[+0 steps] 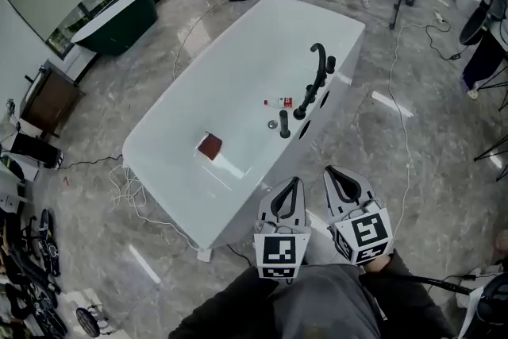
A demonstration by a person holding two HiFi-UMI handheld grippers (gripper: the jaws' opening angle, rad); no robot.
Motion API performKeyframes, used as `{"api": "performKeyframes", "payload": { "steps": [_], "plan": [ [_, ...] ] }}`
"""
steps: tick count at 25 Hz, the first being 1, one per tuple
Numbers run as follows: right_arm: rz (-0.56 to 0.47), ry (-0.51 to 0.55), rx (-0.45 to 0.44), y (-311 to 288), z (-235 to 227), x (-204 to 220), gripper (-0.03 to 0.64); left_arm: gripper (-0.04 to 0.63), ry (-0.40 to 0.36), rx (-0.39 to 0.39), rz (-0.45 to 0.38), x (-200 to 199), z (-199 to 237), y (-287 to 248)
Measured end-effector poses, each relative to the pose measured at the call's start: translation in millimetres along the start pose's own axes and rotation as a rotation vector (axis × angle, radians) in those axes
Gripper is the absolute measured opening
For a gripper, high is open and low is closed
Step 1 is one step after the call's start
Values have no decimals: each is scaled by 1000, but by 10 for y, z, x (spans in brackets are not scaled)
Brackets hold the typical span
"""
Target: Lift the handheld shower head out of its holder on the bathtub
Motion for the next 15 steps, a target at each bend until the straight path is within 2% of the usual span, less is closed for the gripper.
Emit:
{"api": "performKeyframes", "payload": {
  "steps": [7, 15],
  "plan": [
    [13, 31, 4, -303, -12, -104, 5, 3, 30, 16, -4, -8, 199, -171],
    [14, 32, 0, -487, -191, -145, 5, 3, 27, 5, 4, -52, 259, -427]
  ]
}}
Point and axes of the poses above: the fingertips, and each gripper's own axes: y backward along the fingers, z to its left, x out of its underside, the point moved 8 cm from there along y, backward along the fingers, and after that the axes turned 7 degrees about -z, right-handed, at the moved point
